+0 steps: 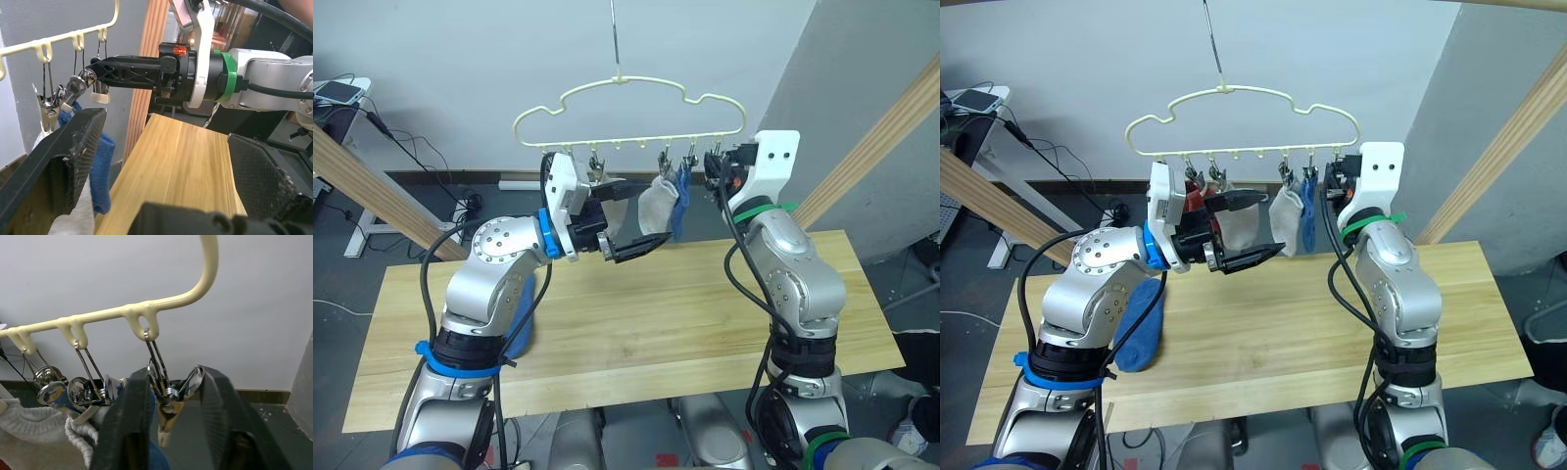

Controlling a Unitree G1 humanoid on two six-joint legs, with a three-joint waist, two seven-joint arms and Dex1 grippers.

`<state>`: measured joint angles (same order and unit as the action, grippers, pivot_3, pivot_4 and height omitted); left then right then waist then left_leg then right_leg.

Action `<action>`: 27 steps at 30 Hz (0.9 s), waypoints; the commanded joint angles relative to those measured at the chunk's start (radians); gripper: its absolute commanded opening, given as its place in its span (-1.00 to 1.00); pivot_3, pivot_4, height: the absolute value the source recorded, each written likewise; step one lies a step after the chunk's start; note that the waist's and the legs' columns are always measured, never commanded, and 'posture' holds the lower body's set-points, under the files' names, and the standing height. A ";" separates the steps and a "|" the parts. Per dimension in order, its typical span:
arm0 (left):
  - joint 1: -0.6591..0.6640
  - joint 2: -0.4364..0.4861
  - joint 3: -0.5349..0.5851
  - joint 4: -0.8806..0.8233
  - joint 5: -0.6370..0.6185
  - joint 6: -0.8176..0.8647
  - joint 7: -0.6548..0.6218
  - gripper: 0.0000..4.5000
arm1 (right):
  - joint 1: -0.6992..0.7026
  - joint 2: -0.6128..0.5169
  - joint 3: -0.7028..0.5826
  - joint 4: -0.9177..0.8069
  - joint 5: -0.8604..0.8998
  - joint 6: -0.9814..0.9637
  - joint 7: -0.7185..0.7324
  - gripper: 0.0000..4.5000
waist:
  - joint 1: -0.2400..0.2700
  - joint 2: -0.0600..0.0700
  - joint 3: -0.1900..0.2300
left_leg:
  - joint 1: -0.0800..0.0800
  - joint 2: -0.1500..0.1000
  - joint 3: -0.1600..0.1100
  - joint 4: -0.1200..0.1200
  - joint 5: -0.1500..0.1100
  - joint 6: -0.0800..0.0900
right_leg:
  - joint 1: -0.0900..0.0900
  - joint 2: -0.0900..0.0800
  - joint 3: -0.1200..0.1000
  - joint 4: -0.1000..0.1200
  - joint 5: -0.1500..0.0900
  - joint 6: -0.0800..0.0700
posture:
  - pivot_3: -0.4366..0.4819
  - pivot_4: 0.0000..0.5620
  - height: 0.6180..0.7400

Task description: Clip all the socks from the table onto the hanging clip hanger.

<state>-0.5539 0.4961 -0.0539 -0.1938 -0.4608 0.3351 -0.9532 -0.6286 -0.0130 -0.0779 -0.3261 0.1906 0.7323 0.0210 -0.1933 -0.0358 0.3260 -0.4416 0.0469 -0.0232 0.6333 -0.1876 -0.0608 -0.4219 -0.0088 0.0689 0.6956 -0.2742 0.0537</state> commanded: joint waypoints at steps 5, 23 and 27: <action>0.058 0.027 0.010 -0.026 0.014 -0.031 -0.012 1.00 | -0.020 -0.006 -0.001 -0.015 0.016 -0.038 0.013 -0.95 | -0.001 0.000 0.000 | 0.000 0.000 0.000 0.000 0.000 0.000 | 0.000 0.000 0.000 0.000 0.000 0.000 | -0.62 -0.08 0.87; 0.093 0.036 0.009 -0.021 0.032 -0.059 -0.018 1.00 | -0.019 -0.014 0.009 -0.013 0.007 -0.025 0.017 -0.02 | 0.000 0.000 0.000 | 0.001 0.000 0.000 0.000 0.000 0.000 | 0.000 0.000 0.000 0.001 0.000 0.000 | -0.62 -0.08 0.87; 0.092 0.036 0.009 -0.017 0.033 -0.063 -0.021 1.00 | -0.022 -0.012 0.009 -0.004 0.008 -0.026 0.017 -0.02 | 0.000 0.000 0.000 | 0.001 0.000 0.000 0.000 0.000 0.000 | 0.000 0.000 0.000 0.001 0.000 0.000 | -0.62 -0.09 0.87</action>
<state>-0.4552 0.5284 -0.0538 -0.1922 -0.4290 0.2949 -0.9713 -0.6374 -0.0233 -0.0680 -0.3066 0.1890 0.7134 0.0393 -0.1936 -0.0357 0.3259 -0.4411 0.0470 -0.0231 0.6337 -0.1875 -0.0608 -0.4219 -0.0088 0.0691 0.6964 -0.2742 0.0537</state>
